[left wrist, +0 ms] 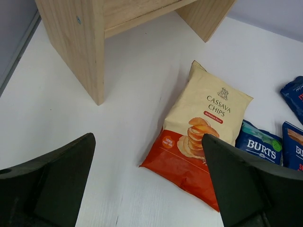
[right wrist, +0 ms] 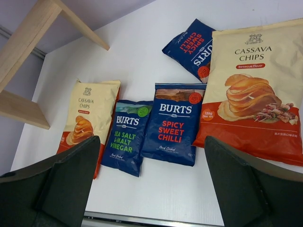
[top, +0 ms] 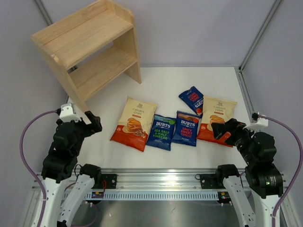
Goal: Place and organize the chips bags onto the shelf
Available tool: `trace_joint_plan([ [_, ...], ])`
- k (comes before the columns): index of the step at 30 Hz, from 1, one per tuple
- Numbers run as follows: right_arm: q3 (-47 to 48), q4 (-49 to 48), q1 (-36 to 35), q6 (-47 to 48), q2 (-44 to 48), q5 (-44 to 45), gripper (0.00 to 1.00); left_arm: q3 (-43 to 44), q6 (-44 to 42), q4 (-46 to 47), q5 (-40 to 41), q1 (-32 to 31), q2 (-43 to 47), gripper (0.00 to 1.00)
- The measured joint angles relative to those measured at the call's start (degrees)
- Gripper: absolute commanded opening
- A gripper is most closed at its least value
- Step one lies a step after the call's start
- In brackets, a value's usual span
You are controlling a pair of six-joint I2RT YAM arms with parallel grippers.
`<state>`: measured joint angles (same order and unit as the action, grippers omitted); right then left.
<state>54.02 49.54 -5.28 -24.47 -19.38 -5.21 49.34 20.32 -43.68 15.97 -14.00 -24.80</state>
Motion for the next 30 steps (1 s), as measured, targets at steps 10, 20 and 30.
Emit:
trace_joint_plan([
  [10,-0.63,-0.72,0.00,-0.52,0.61,-0.26,1.00,-3.15,0.09,1.92,-2.47,0.02,0.28,0.99],
  [20,-6.75,-7.67,0.02,-5.90,12.04,-2.84,1.00,-2.67,-0.09,5.35,-21.29,0.00,-13.05,0.99],
  [30,-8.07,-12.26,0.02,-7.72,15.32,-6.80,1.00,-3.06,6.45,18.10,-22.25,-3.72,-34.29,0.99],
])
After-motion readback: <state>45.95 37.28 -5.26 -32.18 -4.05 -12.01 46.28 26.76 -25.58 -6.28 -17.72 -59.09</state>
